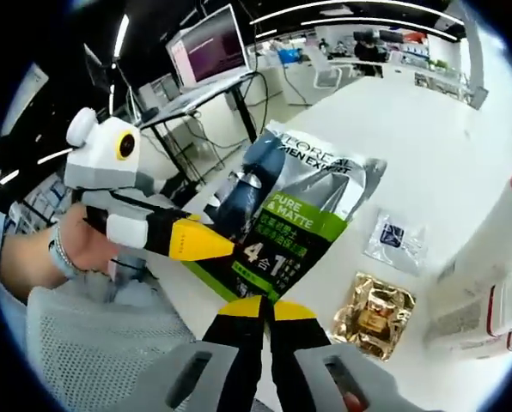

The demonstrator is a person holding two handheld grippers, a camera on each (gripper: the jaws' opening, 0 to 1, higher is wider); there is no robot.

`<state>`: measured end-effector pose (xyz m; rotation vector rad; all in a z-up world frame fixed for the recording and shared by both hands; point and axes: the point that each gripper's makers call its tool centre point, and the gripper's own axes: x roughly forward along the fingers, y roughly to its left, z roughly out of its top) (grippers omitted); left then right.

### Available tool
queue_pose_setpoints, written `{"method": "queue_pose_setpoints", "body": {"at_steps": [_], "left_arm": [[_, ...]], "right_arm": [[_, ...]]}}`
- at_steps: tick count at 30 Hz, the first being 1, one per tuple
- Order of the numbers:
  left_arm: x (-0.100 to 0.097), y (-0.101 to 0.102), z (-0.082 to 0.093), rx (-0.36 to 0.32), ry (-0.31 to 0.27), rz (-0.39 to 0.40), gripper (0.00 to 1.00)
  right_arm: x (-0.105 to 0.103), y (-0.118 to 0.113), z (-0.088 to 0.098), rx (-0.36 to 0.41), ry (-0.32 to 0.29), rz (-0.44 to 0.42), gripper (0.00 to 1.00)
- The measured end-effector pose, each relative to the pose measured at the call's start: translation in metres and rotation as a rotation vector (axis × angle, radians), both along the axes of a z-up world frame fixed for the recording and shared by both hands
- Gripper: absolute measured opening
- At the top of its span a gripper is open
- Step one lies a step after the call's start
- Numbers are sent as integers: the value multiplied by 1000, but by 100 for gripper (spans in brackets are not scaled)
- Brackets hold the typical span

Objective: Arrange the skincare products in the storage area until every visible bottle or jar stands upright without overlapping.

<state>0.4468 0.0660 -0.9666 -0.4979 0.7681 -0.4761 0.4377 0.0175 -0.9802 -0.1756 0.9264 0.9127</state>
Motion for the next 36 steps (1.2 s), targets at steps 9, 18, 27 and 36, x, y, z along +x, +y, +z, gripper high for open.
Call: {"method": "queue_pose_setpoints", "body": {"at_steps": [9,18,27,36], "left_arm": [[7,12,-24,68,79,52,5],[9,20,-25,109,63,65,8],[11,30,-22,190,35,61,8],[17,40,-9,251,-37,81,13]], "right_arm": [[12,-3,-20,-94,-59,25,2],[16,-4,-14,-41,-85,35,5],[20,-13,-10,-69,-147,78,7],[20,-21,-1,-56,-143,58,4]]}}
